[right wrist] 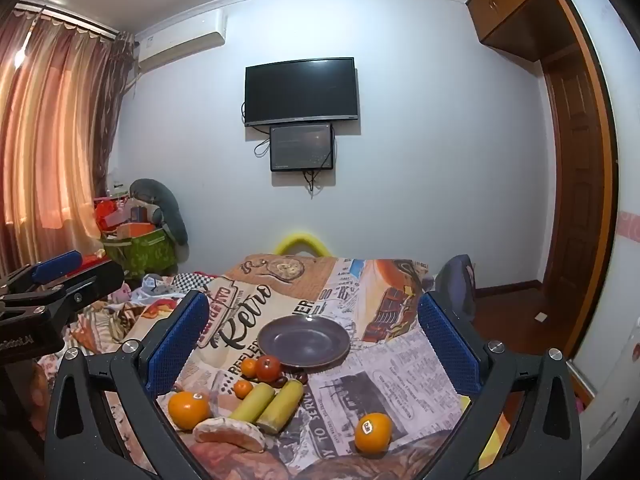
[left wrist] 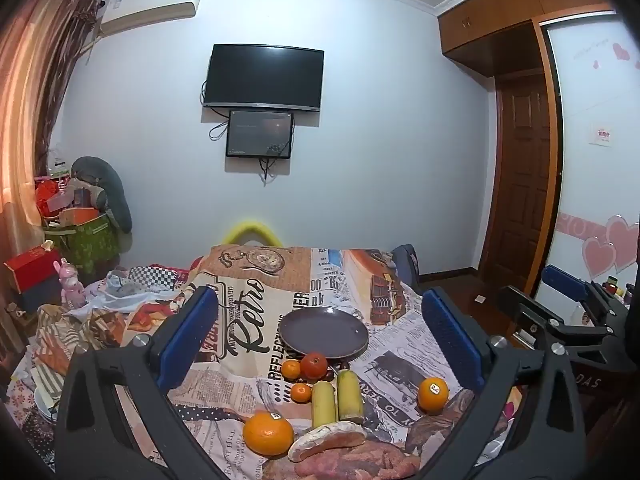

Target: Organize fruits

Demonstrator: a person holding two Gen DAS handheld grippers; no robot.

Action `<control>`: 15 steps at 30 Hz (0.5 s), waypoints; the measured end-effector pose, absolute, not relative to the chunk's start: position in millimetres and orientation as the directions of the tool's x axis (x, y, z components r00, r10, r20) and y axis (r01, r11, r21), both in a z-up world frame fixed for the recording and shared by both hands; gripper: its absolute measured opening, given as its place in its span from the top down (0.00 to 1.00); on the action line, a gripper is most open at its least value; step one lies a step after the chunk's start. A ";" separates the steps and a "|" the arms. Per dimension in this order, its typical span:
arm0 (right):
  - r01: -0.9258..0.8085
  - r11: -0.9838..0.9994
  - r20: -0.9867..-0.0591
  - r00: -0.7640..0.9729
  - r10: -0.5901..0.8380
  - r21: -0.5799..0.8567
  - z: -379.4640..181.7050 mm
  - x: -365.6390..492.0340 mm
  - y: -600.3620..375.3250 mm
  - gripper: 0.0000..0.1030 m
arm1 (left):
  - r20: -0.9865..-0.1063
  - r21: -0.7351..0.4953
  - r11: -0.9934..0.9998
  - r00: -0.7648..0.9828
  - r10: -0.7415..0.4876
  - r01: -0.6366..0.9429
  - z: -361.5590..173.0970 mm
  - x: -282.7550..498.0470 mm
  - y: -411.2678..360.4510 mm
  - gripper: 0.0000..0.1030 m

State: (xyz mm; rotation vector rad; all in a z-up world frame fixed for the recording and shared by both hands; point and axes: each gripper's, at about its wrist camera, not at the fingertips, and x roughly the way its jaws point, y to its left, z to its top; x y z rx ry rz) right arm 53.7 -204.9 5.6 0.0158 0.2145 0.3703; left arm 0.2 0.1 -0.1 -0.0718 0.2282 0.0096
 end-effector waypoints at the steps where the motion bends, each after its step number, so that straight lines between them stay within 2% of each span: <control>1: -0.356 0.933 -0.208 0.909 0.360 0.057 5.5 53.9 -205.1 0.00 | -0.228 -0.070 0.997 0.974 0.000 -0.016 -0.1 0.7 -0.1 0.00; 15: -0.342 0.937 -0.202 0.915 0.349 0.070 1.3 49.5 -205.3 0.00 | -0.205 -0.062 0.998 0.979 -0.014 0.001 -1.7 -2.3 -2.2 0.00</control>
